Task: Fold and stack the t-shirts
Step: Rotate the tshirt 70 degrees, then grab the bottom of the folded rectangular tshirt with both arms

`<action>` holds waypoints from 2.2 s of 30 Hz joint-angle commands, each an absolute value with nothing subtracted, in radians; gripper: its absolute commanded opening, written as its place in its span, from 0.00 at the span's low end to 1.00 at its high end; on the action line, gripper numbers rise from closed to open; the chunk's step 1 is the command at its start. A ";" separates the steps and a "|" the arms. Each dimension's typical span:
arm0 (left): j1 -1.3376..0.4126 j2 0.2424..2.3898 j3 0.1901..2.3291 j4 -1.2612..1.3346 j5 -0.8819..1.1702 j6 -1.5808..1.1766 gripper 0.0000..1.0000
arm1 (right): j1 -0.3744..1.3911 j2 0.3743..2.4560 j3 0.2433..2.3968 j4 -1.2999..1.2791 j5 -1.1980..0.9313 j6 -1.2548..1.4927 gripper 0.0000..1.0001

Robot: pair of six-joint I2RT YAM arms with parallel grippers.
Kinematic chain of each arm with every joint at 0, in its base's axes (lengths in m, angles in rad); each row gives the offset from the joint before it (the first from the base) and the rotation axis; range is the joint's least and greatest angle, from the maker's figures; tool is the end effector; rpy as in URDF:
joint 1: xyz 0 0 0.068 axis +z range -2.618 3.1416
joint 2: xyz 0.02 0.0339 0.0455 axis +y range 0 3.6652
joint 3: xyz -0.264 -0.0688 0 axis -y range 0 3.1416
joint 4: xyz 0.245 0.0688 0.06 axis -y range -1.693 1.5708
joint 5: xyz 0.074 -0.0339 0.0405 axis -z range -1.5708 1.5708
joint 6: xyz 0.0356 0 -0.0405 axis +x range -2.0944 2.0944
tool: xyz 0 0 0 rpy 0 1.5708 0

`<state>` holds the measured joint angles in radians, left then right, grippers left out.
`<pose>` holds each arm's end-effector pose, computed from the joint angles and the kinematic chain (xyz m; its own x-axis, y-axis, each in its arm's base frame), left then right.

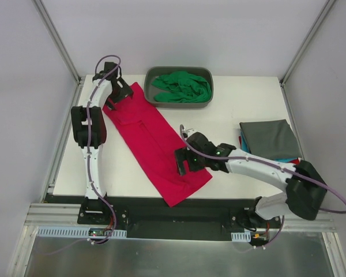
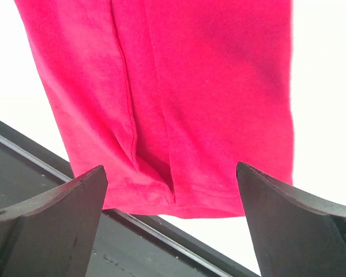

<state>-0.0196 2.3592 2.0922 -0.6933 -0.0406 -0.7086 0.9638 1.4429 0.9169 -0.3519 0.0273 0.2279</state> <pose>0.5221 -0.0088 0.2031 -0.6196 -0.6382 -0.4569 -0.5359 0.7693 -0.3478 0.1710 0.2445 0.2199 -0.6108 -0.4836 -0.6270 -0.6910 0.7122 0.1239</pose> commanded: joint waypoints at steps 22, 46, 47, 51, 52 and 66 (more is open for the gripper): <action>-1.216 1.345 0.962 -0.511 -0.223 -0.523 0.78 | 0.617 0.931 0.534 -0.376 -0.066 0.354 0.96; -1.367 1.663 1.012 -0.528 -0.069 -0.535 0.44 | 0.609 1.057 0.494 -0.230 -0.222 0.364 0.95; -1.367 1.670 1.011 -0.529 -0.081 -0.534 0.43 | 0.609 1.060 0.492 -0.229 -0.229 0.365 0.95; -1.367 1.701 1.012 -0.535 -0.113 -0.534 0.42 | 0.609 1.062 0.485 -0.222 -0.250 0.360 0.93; -1.367 1.710 1.015 -0.537 -0.118 -0.535 0.41 | 0.611 1.062 0.482 -0.218 -0.255 0.360 0.91; -1.364 1.744 1.069 -0.614 -0.336 -0.580 0.21 | 0.609 1.078 0.469 -0.196 -0.298 0.348 0.88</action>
<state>-1.3731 1.7374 1.0260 -0.5774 -0.2176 -0.5495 0.6041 1.0721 0.4797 -0.2111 -0.2390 0.3614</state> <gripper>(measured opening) 0.206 0.880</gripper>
